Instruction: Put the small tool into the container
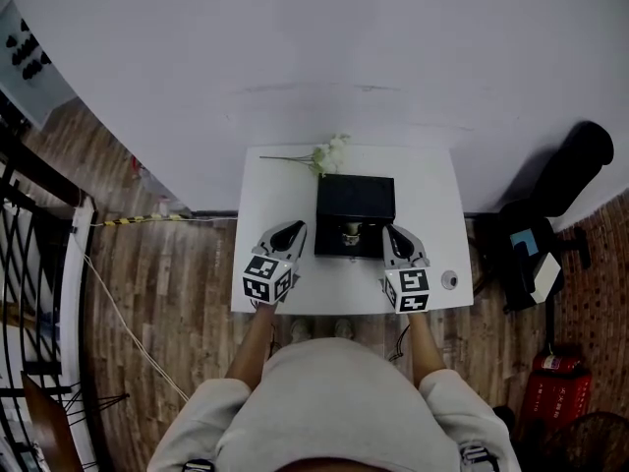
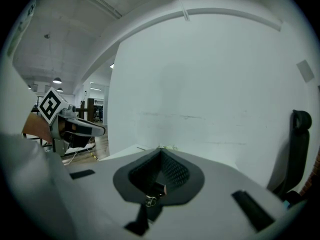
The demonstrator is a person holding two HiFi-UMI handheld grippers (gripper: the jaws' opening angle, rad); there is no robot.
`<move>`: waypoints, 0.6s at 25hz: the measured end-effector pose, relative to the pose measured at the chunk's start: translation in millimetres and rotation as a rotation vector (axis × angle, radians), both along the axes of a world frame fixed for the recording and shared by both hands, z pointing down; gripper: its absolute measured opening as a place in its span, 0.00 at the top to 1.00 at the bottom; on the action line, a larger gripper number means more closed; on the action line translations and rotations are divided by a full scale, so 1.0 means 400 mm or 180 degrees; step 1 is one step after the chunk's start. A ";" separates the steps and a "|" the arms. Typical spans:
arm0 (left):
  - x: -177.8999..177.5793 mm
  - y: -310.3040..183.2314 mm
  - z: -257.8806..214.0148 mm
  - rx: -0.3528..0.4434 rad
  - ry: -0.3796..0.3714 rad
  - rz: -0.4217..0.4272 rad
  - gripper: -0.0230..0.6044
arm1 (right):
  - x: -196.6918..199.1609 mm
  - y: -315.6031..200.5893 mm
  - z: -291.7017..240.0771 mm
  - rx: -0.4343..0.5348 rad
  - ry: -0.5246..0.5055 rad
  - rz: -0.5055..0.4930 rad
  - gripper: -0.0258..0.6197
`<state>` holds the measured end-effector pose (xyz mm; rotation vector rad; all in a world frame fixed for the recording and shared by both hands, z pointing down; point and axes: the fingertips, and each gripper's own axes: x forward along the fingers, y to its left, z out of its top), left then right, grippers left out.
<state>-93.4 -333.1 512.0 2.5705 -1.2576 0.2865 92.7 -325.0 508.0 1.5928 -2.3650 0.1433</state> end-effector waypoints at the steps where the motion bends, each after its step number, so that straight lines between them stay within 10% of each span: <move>1: 0.000 -0.001 -0.003 0.0012 -0.0002 0.0001 0.94 | -0.001 -0.001 -0.003 0.0010 -0.0002 -0.0003 0.96; 15: 0.002 -0.023 -0.012 0.0040 -0.0002 -0.0012 0.94 | -0.006 -0.015 0.015 -0.0034 -0.0024 -0.0029 0.96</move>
